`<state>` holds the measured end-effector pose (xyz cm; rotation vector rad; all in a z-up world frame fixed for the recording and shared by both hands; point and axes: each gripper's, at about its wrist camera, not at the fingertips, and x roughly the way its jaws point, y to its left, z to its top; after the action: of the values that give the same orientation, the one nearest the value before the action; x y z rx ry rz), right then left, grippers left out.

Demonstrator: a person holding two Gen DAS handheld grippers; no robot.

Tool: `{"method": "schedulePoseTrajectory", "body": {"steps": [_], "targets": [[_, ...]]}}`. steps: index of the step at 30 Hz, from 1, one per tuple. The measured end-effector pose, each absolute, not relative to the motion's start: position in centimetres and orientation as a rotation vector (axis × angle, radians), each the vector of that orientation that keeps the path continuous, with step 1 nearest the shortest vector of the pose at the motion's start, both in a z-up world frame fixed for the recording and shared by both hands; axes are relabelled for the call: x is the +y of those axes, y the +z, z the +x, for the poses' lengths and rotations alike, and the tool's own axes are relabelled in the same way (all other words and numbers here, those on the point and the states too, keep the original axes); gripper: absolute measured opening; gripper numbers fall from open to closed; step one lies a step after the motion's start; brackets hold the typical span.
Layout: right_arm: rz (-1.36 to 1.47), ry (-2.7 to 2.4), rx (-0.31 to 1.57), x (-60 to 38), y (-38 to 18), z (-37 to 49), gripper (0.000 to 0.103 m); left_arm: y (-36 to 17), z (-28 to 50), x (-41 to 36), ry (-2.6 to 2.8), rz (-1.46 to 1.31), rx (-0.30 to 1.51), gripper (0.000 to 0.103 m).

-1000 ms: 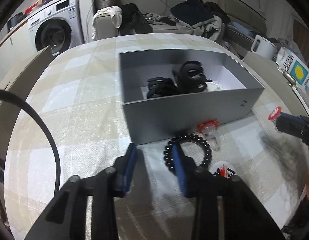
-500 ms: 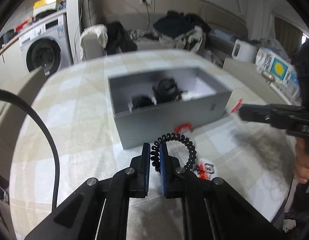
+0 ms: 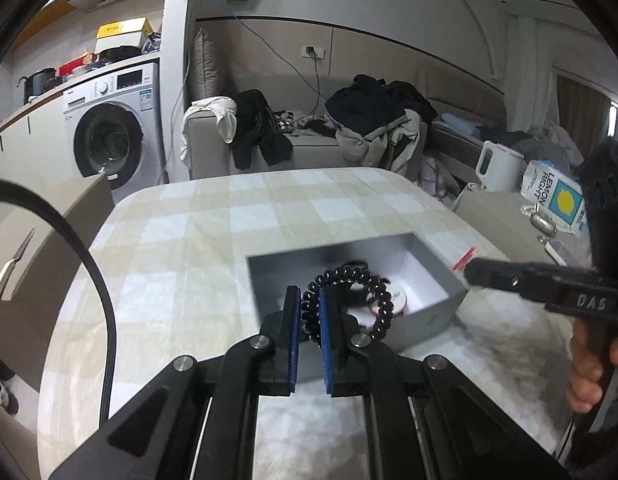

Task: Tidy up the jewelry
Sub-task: 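Lower the bracelet into the box with the left tool while the right tool lowers the hair ties in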

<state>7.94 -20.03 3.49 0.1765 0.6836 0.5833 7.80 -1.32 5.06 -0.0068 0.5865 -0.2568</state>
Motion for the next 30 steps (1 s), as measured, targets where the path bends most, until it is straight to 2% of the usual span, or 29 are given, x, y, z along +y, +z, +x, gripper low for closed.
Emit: {"method": "schedulePoseTrajectory", "body": {"steps": [30], "targets": [[0.006,0.456,0.756,-17.7,1.5,12.3,0.015,2.8,11.0,-3.6,-0.262,0.062,0.668,0.005]]}}
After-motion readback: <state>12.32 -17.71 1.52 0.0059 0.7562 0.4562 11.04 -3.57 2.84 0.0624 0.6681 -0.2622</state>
